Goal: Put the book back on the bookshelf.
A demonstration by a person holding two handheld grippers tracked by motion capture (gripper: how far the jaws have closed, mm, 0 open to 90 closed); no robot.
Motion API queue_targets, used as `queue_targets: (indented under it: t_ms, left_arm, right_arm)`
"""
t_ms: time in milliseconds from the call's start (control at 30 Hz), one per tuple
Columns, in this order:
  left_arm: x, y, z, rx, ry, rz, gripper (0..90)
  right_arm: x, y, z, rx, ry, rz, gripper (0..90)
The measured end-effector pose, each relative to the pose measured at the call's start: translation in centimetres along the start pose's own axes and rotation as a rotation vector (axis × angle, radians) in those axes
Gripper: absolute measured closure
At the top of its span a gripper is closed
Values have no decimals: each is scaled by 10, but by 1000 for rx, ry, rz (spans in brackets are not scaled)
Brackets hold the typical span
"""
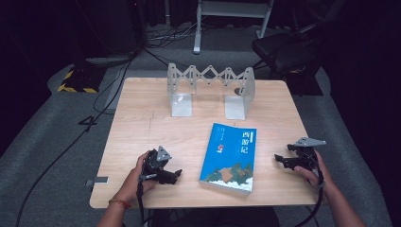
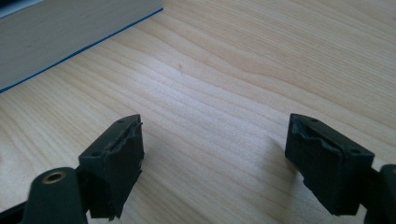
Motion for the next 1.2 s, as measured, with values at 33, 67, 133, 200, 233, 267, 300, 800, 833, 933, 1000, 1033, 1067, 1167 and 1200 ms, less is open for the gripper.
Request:
queue_targets:
  t_ms: [33,67,133,200,233,267,300,800,833,933,1000,1033,1067,1167,1200]
  left_arm:
    - [0,0,6,13,10,1,59]
    - [1,-1,10,26,18,-2,59]
    - [2,-2,15,53,40,-4,59]
    - [3,-5,25,98,65,-3,59]
    - [4,-6,28,115,74,-4,59]
    - [5,-7,30,122,77,-5,59]
    - [5,-7,30,123,78,-5,59]
    - [5,-6,34,147,91,-10,36]
    - [5,-6,35,148,90,-9,36]
    - [5,-5,35,142,85,-9,31]
    - [5,-4,35,142,88,-12,26]
    - [4,-4,35,143,88,-14,26]
    - [4,-3,35,134,86,-14,23]
    - [4,-3,34,130,85,-17,6]
    - [4,-3,34,128,84,-18,6]
  right_arm:
    - [0,0,-3,-20,-6,-14,203]
    - [0,0,-7,-49,-19,-25,199]
    - [-1,1,-14,-86,-41,-34,185]
    - [-3,4,-32,-149,-90,-54,192]
    - [-5,5,-40,-171,-112,-60,200]
    - [-7,7,-48,-191,-142,-64,211]
    - [-9,9,-55,-204,-154,-66,215]
    - [-27,26,-90,-315,-231,-140,236]
    - [-26,26,-90,-317,-243,-145,234]
    - [-25,26,-94,-329,-254,-131,230]
    - [-24,27,-94,-325,-258,-129,218]
    - [-24,27,-94,-325,-254,-124,215]
    - [-24,27,-94,-333,-247,-119,216]
    - [-25,25,-94,-340,-232,-104,226]
    - [-26,25,-94,-339,-242,-96,234]
Point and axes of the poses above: each handheld gripper's, and its own axes: y roughly forward along the jaws, x roughly out of its underside, z roughly to its right, the point moved 10 cm from there along y, roughly forward along the jaws, and after that the axes turned 15 degrees about z, right-handed, at the moved point
